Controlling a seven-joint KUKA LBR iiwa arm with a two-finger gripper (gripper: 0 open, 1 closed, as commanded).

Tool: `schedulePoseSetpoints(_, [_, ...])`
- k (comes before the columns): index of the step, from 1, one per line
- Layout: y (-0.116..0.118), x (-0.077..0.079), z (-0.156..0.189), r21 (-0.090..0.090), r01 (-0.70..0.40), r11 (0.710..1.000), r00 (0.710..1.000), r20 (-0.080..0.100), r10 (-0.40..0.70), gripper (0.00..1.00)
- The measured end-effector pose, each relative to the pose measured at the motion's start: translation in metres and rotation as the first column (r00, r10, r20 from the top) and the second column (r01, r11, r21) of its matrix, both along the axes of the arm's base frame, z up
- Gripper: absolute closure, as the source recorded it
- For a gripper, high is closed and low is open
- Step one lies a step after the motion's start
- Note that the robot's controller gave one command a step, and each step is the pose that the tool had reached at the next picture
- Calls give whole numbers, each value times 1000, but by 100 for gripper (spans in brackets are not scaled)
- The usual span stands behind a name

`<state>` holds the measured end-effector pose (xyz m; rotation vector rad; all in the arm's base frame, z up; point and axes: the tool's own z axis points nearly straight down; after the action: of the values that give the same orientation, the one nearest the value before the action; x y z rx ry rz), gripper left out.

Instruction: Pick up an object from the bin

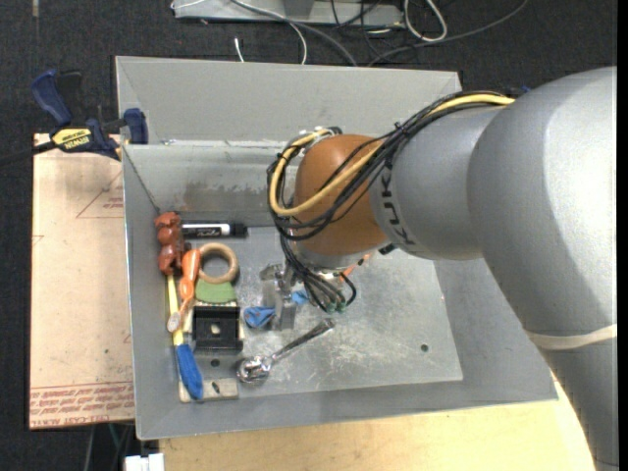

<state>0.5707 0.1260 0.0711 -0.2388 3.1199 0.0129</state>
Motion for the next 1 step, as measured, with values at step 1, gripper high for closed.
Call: schedulePoseSetpoints(1, [0, 0, 0, 0, 1, 1000, 1000, 0, -1, 100])
